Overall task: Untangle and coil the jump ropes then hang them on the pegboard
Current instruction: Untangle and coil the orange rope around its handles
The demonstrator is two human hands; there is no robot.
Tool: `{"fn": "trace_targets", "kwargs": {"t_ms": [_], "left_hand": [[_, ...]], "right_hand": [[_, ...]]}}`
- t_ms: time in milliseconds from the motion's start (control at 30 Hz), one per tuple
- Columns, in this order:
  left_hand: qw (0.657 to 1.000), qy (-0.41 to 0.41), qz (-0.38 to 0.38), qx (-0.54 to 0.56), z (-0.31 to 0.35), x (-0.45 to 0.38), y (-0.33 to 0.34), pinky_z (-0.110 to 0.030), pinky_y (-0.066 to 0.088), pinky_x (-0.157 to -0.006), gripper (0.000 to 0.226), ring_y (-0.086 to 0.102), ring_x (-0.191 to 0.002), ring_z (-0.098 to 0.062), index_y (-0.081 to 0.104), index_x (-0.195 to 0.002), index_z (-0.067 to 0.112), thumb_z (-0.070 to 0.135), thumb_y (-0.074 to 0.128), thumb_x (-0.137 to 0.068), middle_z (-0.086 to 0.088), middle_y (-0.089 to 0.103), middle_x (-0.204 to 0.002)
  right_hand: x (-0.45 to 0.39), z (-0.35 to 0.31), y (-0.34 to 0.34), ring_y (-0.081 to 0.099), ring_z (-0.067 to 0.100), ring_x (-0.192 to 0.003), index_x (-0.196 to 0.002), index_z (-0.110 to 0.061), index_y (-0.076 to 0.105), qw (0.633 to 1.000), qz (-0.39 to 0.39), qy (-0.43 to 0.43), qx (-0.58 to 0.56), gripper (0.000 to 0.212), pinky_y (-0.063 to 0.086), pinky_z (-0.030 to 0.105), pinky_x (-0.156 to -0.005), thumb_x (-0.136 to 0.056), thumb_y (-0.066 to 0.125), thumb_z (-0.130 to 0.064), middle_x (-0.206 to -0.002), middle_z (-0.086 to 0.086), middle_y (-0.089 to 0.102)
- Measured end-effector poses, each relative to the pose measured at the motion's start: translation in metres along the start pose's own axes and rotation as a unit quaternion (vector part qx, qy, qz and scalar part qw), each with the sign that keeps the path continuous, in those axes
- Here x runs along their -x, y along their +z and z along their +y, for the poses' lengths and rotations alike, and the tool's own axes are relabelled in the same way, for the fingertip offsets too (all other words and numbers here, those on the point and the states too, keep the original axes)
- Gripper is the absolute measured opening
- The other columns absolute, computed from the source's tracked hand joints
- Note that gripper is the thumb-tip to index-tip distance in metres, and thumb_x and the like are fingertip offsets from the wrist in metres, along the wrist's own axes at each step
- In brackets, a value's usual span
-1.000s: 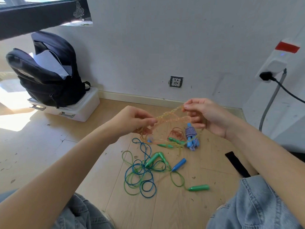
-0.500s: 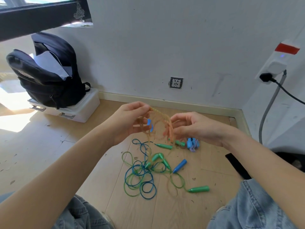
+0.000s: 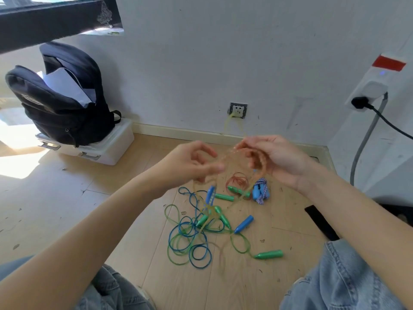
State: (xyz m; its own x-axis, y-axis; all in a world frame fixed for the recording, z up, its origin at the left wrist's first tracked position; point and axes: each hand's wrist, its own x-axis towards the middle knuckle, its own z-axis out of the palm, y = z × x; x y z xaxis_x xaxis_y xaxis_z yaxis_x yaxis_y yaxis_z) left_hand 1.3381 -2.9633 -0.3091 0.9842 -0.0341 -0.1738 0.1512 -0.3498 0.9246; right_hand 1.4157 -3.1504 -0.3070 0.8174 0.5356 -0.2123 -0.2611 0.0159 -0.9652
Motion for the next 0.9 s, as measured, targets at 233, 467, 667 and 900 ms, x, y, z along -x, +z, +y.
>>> {"fn": "trace_targets", "kwargs": {"t_ms": [233, 467, 667, 900], "left_hand": [[0.968, -0.034, 0.005, -0.25, -0.014, -0.003, -0.006, -0.014, 0.041, -0.064, 0.016, 0.056, -0.066, -0.003, 0.068, -0.081, 0.016, 0.018, 0.055, -0.09, 0.003, 0.066, -0.077], [0.971, -0.037, 0.083, 0.219, -0.005, -0.003, -0.016, -0.027, 0.056, -0.072, 0.021, 0.056, -0.05, -0.01, 0.058, -0.079, 0.01, 0.016, 0.047, -0.095, 0.001, 0.052, -0.057], [0.984, -0.024, 0.086, -0.156, -0.011, -0.002, -0.02, -0.017, 0.039, -0.044, 0.025, 0.04, -0.044, -0.008, 0.068, -0.077, 0.017, 0.036, 0.056, -0.089, 0.011, 0.044, -0.048], [0.927, -0.066, -0.078, -0.361, -0.02, -0.001, -0.016, -0.021, 0.031, -0.052, 0.034, 0.042, -0.053, -0.008, 0.063, -0.069, 0.031, 0.062, 0.054, -0.078, 0.004, 0.045, -0.059]], "right_hand": [[-0.005, 0.004, -0.008, 0.04, 0.004, -0.033, -0.077, -0.01, 0.06, 0.984, 0.17, -0.054, 0.01, 0.026, 0.029, 0.015, -0.033, -0.097, 0.044, -0.016, -0.045, -0.001, 0.058], [-0.008, 0.012, -0.011, 0.042, 0.001, -0.034, -0.073, -0.014, 0.053, 0.939, 0.213, -0.085, 0.254, 0.029, 0.033, 0.016, -0.035, -0.099, 0.039, -0.018, -0.06, 0.002, 0.052], [-0.011, 0.015, -0.016, 0.045, 0.02, -0.055, -0.081, -0.006, 0.056, 0.848, 0.246, -0.154, 0.443, 0.027, 0.036, 0.032, -0.054, -0.099, 0.039, -0.017, -0.058, 0.0, 0.046], [-0.011, 0.018, -0.018, 0.042, 0.015, -0.054, -0.085, -0.001, 0.057, 0.819, 0.244, -0.168, 0.491, 0.027, 0.028, 0.029, -0.054, -0.098, 0.039, -0.017, -0.058, -0.002, 0.045]]}}
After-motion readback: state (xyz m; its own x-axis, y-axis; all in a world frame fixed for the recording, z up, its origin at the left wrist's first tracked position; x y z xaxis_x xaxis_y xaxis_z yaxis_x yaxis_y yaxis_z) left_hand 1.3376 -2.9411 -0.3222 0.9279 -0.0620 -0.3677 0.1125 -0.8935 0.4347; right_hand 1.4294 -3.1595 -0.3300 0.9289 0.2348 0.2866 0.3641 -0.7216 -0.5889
